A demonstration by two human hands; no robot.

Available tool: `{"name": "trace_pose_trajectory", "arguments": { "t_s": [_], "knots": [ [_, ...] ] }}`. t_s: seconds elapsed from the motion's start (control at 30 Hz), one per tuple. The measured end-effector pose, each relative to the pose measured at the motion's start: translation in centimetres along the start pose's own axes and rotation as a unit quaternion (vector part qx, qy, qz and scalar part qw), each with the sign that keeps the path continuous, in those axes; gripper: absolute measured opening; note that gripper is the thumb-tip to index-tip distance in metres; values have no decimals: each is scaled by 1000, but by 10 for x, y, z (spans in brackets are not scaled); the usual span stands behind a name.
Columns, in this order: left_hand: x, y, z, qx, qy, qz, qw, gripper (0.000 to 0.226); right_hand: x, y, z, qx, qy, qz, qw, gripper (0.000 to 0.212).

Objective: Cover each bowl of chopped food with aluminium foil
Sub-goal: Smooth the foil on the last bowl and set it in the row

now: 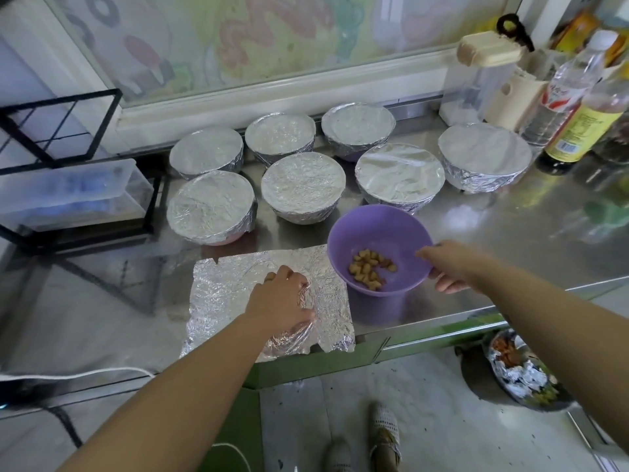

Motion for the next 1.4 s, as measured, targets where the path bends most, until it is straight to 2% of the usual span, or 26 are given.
{"name": "trace_pose_trajectory", "arguments": {
  "t_s": [0.07,0.1,0.13,0.2,0.27,0.37,0.47,0.53,0.63,0.77,0.8,0.87,0.93,1.0,1.07,1.13,1.2,1.3,1.4],
  "knots": [
    [-10,-2,-8,25,15,-14,999,61,-20,9,-17,157,101,-100,977,51],
    [-17,-3,-12,40,19,-21,999,56,-34,24,-18,214,116,-163,956,47],
    [-25,-4,-15,53,21,-27,998,53,-52,44,-11,234,110,-233,937,38],
    [-39,-5,-19,67,24,-31,997,51,-82,77,20,168,100,-350,916,16],
    [-51,-8,-22,70,18,-26,997,54,-100,97,63,46,153,-404,901,9],
    [-70,-14,-20,27,-18,-45,998,75,-102,99,123,-108,266,-391,875,26],
    [-86,-16,-17,-28,-18,-82,996,100,-91,85,157,-176,359,-345,849,45],
    [-92,-16,-18,-24,-13,-92,995,103,-82,76,172,-214,397,-313,836,51],
    [-101,-19,-18,1,-1,-98,995,80,-73,66,186,-246,421,-291,823,47],
    [-102,-4,-33,33,8,-72,997,12,-71,62,191,-255,421,-285,823,47],
    [-98,3,-41,33,1,-66,997,7,-73,65,191,-259,417,-290,822,49],
    [-90,18,-60,3,-8,-60,998,13,-85,77,187,-263,399,-312,821,48],
    [-84,32,-83,-29,-25,-55,998,15,-109,93,178,-242,347,-351,835,43],
    [-75,44,-111,-51,-54,-39,996,14,-140,110,160,-169,274,-409,854,33],
    [-60,53,-139,-70,-65,-12,995,14,-170,129,138,-73,252,-475,840,31],
    [-44,57,-165,-78,-52,14,995,13,-189,145,119,5,304,-506,807,49],
    [-25,57,-186,-82,-46,42,995,14,-198,151,103,45,361,-484,796,54],
    [2,48,-209,-68,-34,88,993,19,-200,150,73,55,413,-423,805,30],
    [40,33,-218,-33,16,116,993,13,-195,140,34,61,437,-375,815,24]
  ]
}}
Point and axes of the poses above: each hand's wrist, its own y-axis away from the middle knuckle, its own z-axis out of the palm, x = y × z, the point moved 6 cm from there along -y, towards the middle knuckle, and after that the axes turned 2 degrees about -y, right-handed, at the moved point
